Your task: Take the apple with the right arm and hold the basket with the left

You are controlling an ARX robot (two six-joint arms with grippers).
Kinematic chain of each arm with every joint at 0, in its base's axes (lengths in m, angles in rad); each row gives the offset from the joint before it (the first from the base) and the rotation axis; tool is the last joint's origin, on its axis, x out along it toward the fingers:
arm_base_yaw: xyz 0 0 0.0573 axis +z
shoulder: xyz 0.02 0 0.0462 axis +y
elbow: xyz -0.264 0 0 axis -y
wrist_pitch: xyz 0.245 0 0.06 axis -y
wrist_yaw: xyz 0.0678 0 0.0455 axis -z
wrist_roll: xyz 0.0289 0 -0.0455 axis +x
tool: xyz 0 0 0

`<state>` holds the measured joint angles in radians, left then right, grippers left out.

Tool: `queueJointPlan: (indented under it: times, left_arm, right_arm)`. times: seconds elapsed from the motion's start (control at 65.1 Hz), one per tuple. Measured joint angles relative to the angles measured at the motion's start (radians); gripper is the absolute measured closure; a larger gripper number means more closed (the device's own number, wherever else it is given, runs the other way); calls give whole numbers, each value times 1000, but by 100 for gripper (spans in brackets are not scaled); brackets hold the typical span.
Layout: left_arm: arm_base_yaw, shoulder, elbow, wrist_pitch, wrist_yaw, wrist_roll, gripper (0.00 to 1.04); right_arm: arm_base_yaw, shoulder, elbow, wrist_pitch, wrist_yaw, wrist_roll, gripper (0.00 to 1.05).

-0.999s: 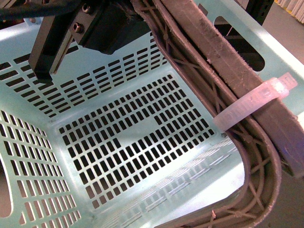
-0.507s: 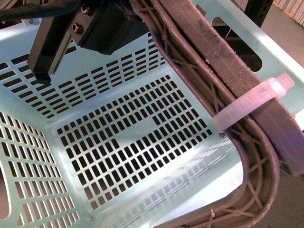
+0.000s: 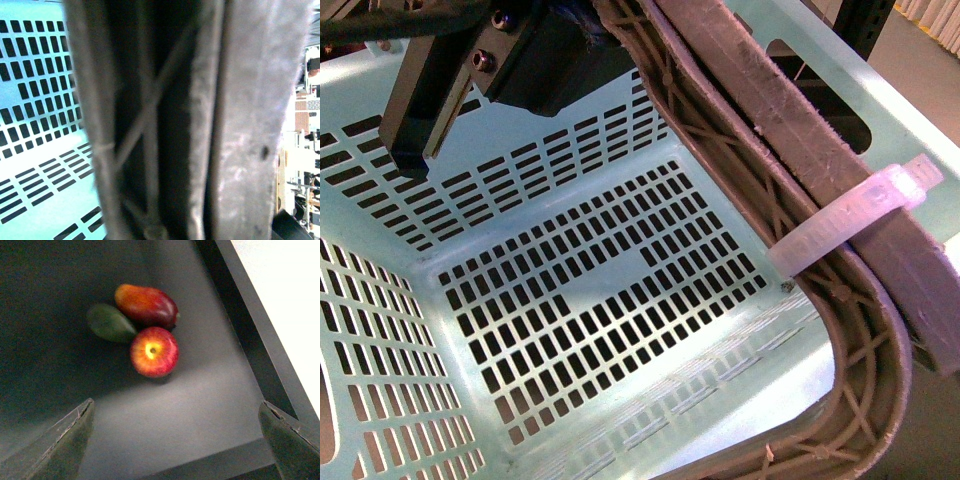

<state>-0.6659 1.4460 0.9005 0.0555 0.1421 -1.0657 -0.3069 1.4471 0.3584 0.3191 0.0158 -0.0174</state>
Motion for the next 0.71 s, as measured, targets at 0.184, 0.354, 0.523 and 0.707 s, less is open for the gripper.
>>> queueJointPlan:
  times: [0.184,0.354,0.523,0.707]
  left_arm:
    - [0,0,0,0,0,0,90]
    - [0,0,0,0,0,0,90]
    - [0,0,0,0,0,0,90]
    - [0,0,0,0,0,0,90]
  right_arm:
    - [8,270,91,74,28,0,9]
    - [16,431,158,100,61,2,9]
    - [36,544,234,91,80,6,9]
    - [69,623,326,61,94,24,9]
